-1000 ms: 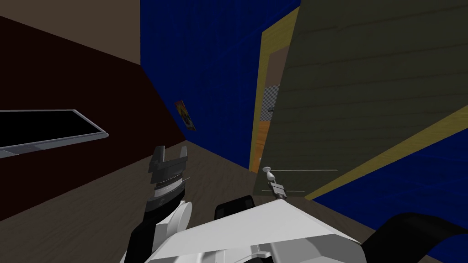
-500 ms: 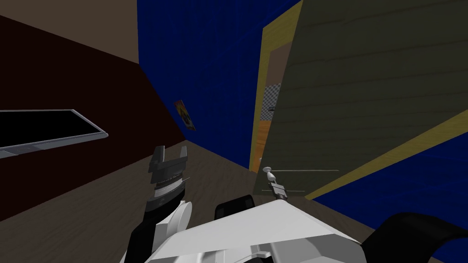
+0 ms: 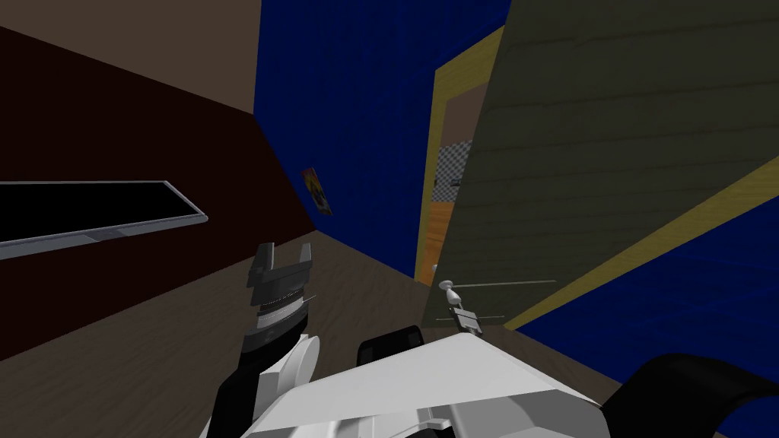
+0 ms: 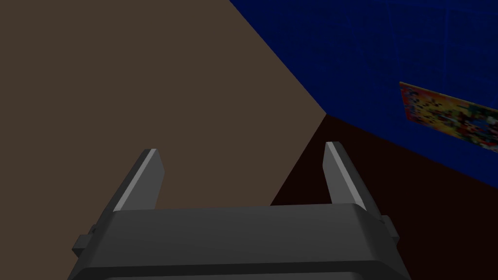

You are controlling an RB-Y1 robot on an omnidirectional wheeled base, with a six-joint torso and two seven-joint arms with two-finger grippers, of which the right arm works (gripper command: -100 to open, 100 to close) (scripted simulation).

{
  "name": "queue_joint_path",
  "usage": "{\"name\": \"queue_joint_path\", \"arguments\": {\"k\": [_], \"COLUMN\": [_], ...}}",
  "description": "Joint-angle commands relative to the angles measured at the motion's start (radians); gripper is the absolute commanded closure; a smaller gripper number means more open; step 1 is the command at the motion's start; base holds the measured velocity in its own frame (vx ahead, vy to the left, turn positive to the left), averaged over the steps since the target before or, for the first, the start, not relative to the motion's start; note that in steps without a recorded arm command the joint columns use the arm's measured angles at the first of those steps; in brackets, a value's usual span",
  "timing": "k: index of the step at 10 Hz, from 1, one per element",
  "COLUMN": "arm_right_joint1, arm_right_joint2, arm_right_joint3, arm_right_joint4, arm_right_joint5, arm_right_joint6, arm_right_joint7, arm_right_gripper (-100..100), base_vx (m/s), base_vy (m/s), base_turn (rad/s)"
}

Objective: Pull the door open

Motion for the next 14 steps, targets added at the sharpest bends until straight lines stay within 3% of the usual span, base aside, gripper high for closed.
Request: {"name": "queue_joint_path", "arguments": {"k": [1, 11, 12, 13, 14], "arm_right_joint1": [0.001, 0.016, 0.026, 0.059, 0.069], "arm_right_joint2": [0.006, -0.043, -0.054, -0.083, -0.093], "arm_right_joint3": [0.013, 0.077, 0.054, 0.051, 0.05], "arm_right_joint4": [-0.043, -0.055, -0.029, -0.053, -0.063], "arm_right_joint5": [0.008, 0.031, 0.018, -0.001, -0.006], "arm_right_joint6": [0.001, -0.037, -0.021, -0.003, 0.001], "arm_right_joint7": [0.006, -0.071, -0.069, -0.09, -0.096], "arm_right_gripper": [-100, -100, -100, -100, -100], "base_vx": [-0.037, -0.105, -0.053, 0.036, 0.059], "base_vy": [0.008, -0.017, -0.032, 0.01, 0.049], "base_turn": [-0.024, 0.063, -0.007, -0.019, -0.023]}}
